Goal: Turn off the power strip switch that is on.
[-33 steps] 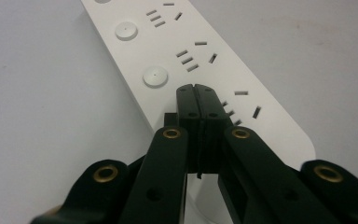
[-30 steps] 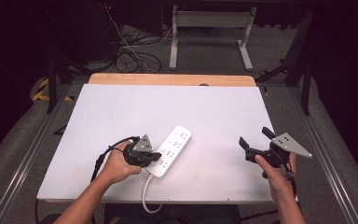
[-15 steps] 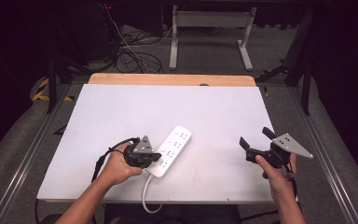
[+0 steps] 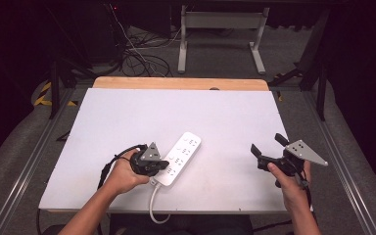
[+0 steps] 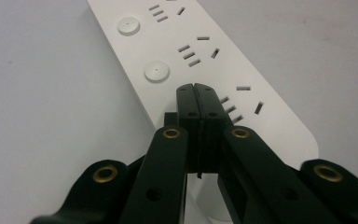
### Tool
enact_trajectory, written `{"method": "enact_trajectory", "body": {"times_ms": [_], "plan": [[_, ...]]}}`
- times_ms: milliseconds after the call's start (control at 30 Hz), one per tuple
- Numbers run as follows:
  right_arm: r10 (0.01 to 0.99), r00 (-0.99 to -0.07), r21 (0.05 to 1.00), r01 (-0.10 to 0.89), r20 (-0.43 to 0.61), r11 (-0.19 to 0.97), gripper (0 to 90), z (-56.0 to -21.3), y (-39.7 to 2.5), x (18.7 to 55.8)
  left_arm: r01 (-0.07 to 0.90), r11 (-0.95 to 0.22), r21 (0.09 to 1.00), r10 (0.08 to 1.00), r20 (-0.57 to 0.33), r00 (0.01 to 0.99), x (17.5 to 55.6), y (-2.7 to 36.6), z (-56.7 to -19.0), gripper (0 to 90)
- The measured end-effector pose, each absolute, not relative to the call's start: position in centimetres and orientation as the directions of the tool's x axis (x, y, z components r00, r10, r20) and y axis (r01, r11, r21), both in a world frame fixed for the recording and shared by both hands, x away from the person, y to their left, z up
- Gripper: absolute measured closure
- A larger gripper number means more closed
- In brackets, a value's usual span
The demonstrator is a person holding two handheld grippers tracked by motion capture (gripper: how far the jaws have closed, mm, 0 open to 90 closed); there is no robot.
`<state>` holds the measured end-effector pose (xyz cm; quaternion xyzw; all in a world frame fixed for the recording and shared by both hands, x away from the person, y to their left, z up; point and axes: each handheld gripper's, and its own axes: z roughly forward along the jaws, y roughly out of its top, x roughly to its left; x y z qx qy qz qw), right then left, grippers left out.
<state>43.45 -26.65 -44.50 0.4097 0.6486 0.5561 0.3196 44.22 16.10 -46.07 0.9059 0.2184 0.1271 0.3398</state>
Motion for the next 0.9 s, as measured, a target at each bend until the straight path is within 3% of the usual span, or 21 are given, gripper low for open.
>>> {"method": "enact_trajectory", "body": {"times_ms": [900], "plan": [[0.888, -0.459, 0.982, 0.181, 0.040, 0.049, 2.9, -44.60, -26.65, 43.56, 0.304, -0.690, 0.657, 0.489, 0.113, 0.865, 44.21, 15.85, -45.68, 90.0]]}}
